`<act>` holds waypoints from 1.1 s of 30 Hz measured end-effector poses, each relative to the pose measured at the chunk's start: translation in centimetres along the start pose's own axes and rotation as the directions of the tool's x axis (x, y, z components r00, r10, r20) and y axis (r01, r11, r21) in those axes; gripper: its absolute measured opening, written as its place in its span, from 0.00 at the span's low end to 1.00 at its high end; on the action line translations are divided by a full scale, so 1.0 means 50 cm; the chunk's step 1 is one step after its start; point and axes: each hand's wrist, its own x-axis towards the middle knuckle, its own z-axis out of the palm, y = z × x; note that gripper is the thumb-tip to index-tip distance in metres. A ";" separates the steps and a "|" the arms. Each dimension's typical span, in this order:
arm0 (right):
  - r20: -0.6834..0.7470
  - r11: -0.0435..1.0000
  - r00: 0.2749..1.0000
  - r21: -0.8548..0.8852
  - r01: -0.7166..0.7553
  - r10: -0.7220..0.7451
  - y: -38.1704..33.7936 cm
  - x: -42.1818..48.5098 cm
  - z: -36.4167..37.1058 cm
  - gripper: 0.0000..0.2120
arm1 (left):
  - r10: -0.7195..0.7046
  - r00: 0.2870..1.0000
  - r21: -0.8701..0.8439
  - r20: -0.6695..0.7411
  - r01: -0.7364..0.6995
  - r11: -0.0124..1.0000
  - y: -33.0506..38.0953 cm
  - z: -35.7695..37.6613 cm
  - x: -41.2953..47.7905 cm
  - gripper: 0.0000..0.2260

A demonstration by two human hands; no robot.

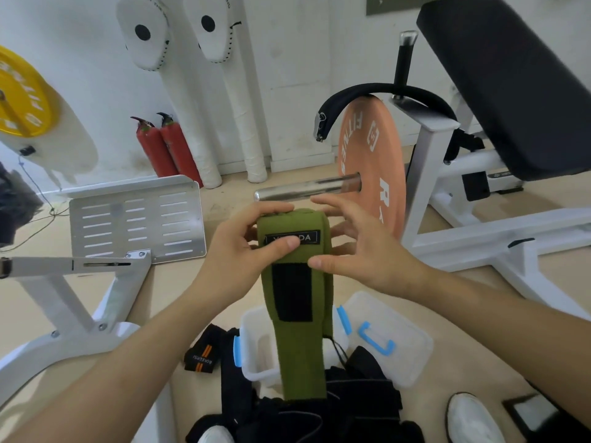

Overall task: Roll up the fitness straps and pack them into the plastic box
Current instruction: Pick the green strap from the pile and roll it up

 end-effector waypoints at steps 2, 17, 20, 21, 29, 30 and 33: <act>-0.005 0.998 0.998 -0.008 0.059 -0.059 -0.005 -0.005 0.016 0.38 | -0.041 0.999 -0.076 -0.020 0.039 0.996 0.003 0.008 0.001 0.15; -0.116 0.991 0.986 0.057 0.125 -0.118 -0.010 -0.009 0.048 0.33 | -0.150 0.984 -0.358 0.093 0.173 0.917 0.022 0.040 -0.004 0.15; -0.146 0.987 0.984 0.109 0.120 -0.103 -0.008 0.000 0.032 0.27 | -0.183 0.980 -0.305 0.079 0.199 0.931 0.019 0.032 -0.002 0.19; -0.163 0.984 0.983 0.143 0.108 -0.084 -0.008 0.001 0.029 0.25 | -0.182 0.981 -0.283 0.073 0.196 0.939 0.018 0.029 -0.002 0.19; -0.099 0.875 0.982 0.475 -0.095 0.161 -0.007 0.008 0.012 0.22 | -0.079 0.996 -0.203 0.041 0.086 0.975 0.017 0.009 -0.004 0.12; -0.140 0.919 0.979 0.385 -0.082 0.147 -0.006 0.008 0.015 0.22 | -0.091 0.996 -0.220 0.003 0.090 0.971 0.017 0.014 -0.005 0.11; -0.401 0.988 0.916 -0.145 -0.054 -0.009 -0.005 0.003 0.027 0.22 | -0.073 0.985 -0.131 -0.157 0.052 0.990 0.015 0.034 -0.004 0.15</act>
